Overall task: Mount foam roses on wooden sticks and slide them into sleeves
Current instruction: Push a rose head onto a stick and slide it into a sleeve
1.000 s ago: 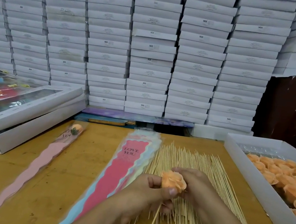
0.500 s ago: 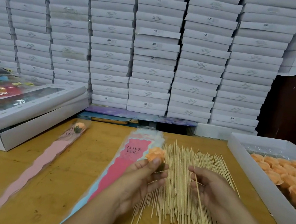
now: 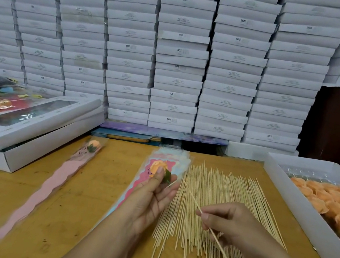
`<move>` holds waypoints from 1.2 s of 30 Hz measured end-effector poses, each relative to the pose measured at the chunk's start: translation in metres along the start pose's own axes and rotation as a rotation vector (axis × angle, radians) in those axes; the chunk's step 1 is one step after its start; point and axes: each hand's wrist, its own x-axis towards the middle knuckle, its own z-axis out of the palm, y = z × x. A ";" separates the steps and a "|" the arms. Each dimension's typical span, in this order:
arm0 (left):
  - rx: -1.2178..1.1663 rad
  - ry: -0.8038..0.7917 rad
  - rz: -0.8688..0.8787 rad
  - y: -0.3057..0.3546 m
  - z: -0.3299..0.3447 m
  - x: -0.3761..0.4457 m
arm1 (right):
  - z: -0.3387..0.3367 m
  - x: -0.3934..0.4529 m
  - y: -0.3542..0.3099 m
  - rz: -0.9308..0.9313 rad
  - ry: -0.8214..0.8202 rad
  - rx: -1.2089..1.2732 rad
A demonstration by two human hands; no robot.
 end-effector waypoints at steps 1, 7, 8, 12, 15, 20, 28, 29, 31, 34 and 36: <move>0.013 0.010 0.001 0.000 0.000 0.000 | 0.003 0.000 0.000 -0.004 -0.004 0.004; 0.088 -0.002 -0.002 0.001 -0.001 -0.003 | -0.001 0.001 0.000 -0.057 0.071 0.152; 0.093 -0.011 0.001 0.001 -0.001 -0.003 | -0.002 0.001 0.000 -0.057 0.075 0.169; 0.097 -0.039 -0.003 0.001 0.000 -0.004 | -0.003 0.000 -0.001 -0.041 0.067 0.149; 0.071 -0.036 -0.002 0.002 0.000 -0.004 | 0.003 -0.002 -0.002 -0.043 0.066 0.010; 0.020 0.001 0.012 0.002 -0.002 -0.001 | 0.012 0.001 0.005 -0.160 0.100 -0.321; 0.043 0.015 0.018 0.002 -0.004 0.000 | 0.011 0.001 0.005 -0.229 0.152 -0.284; 0.042 0.016 0.019 0.002 -0.003 0.000 | 0.012 0.002 0.006 -0.231 0.140 -0.296; 0.040 0.014 0.020 0.001 -0.002 -0.002 | 0.013 0.003 0.007 -0.233 0.140 -0.325; 0.031 0.007 0.019 0.001 -0.001 -0.003 | 0.014 0.004 0.008 -0.233 0.164 -0.333; 0.033 0.002 0.015 0.002 -0.001 -0.003 | 0.013 0.004 0.008 -0.232 0.171 -0.331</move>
